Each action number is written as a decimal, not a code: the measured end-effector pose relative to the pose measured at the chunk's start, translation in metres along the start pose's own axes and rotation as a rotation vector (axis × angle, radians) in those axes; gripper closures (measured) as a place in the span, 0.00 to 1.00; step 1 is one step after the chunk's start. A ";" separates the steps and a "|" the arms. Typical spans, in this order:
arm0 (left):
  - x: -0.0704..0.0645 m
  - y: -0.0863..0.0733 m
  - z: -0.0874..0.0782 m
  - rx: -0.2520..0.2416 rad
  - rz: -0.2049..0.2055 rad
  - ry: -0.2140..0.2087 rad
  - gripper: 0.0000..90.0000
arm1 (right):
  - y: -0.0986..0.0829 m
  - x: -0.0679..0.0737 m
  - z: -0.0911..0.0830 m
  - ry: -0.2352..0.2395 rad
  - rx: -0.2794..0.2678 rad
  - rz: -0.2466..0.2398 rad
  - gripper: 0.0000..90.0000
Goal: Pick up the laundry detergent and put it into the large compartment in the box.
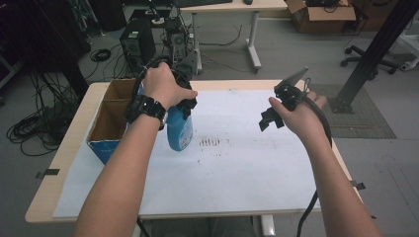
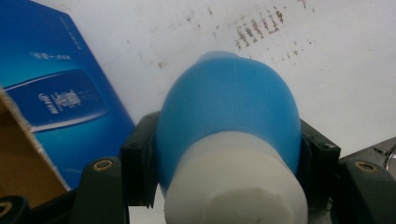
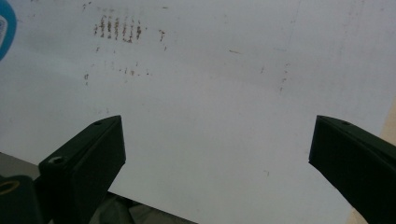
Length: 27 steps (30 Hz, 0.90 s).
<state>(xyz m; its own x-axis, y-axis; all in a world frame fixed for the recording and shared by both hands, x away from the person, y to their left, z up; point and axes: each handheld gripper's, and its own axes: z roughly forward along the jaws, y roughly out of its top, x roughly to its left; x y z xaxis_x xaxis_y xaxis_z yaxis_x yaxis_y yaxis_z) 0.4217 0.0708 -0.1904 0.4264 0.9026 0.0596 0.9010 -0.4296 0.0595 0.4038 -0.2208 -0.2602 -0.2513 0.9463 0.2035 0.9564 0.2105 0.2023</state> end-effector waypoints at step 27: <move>0.055 -0.015 -0.099 -0.087 -0.112 -0.016 0.42 | 0.009 -0.001 -0.002 0.032 0.006 0.022 0.04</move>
<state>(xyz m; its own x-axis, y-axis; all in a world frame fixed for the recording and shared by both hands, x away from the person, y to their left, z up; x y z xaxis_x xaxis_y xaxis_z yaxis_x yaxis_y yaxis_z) 0.4239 0.1238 -0.0890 0.3251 0.9452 0.0318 0.9331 -0.3260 0.1514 0.4124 -0.2199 -0.2568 -0.2349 0.9422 0.2388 0.9626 0.1914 0.1919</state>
